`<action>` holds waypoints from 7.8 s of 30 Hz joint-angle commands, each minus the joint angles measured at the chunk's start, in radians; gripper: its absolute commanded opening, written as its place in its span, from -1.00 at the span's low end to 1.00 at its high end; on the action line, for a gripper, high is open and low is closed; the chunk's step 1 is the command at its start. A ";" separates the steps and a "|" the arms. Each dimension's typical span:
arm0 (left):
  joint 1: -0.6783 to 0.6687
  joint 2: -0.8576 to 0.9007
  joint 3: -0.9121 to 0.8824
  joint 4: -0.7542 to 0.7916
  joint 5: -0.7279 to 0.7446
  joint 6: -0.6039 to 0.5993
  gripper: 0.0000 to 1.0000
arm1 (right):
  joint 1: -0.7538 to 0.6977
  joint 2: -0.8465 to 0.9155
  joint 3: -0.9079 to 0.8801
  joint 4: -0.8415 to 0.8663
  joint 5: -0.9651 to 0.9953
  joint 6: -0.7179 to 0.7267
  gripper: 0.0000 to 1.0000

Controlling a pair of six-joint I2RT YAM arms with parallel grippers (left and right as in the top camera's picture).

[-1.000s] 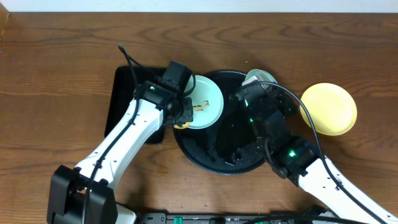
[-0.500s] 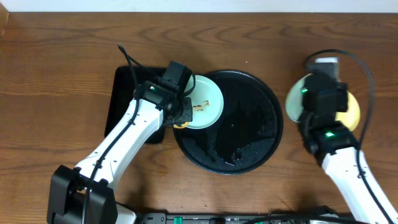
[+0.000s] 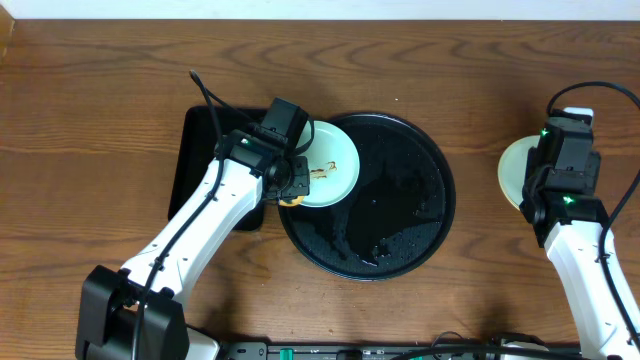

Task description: Clean dirty plates on tray and stack at the side

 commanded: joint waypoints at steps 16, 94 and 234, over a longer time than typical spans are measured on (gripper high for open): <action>0.097 -0.006 0.008 -0.039 -0.087 0.017 -0.85 | 0.089 0.000 0.017 0.016 -1.113 0.182 0.36; 0.389 0.081 -0.009 0.066 -0.083 0.173 -0.84 | 0.535 0.341 0.024 0.068 -0.666 0.515 -0.24; 0.230 -0.043 -0.074 0.302 0.430 0.209 -0.86 | 0.498 0.435 0.026 -0.015 -0.491 0.345 -0.98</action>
